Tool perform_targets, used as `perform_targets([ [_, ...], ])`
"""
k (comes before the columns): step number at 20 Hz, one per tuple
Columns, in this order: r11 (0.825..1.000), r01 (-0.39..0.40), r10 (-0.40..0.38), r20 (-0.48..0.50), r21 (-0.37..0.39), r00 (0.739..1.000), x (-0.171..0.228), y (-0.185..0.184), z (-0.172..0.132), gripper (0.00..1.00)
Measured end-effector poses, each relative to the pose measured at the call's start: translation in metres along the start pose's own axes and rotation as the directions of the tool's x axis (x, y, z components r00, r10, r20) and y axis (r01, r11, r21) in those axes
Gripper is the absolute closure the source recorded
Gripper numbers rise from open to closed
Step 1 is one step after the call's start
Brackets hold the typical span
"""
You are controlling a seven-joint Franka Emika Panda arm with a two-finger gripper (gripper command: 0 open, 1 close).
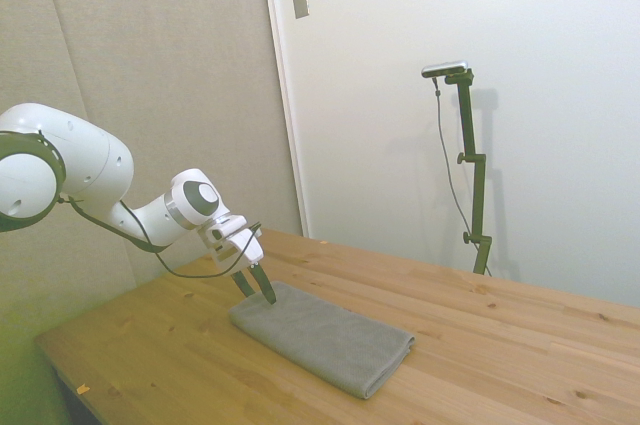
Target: Fold the towel
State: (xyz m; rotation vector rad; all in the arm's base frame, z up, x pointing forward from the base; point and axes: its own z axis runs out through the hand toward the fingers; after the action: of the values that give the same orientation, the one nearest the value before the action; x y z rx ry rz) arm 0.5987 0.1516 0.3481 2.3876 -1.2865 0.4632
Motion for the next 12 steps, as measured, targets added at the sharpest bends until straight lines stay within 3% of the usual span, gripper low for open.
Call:
perform_targets([
  [12, 0.999, -0.006, 0.005, 0.009, 0.042, 1.000, 0.010, 0.021, -0.001, 1.00],
])
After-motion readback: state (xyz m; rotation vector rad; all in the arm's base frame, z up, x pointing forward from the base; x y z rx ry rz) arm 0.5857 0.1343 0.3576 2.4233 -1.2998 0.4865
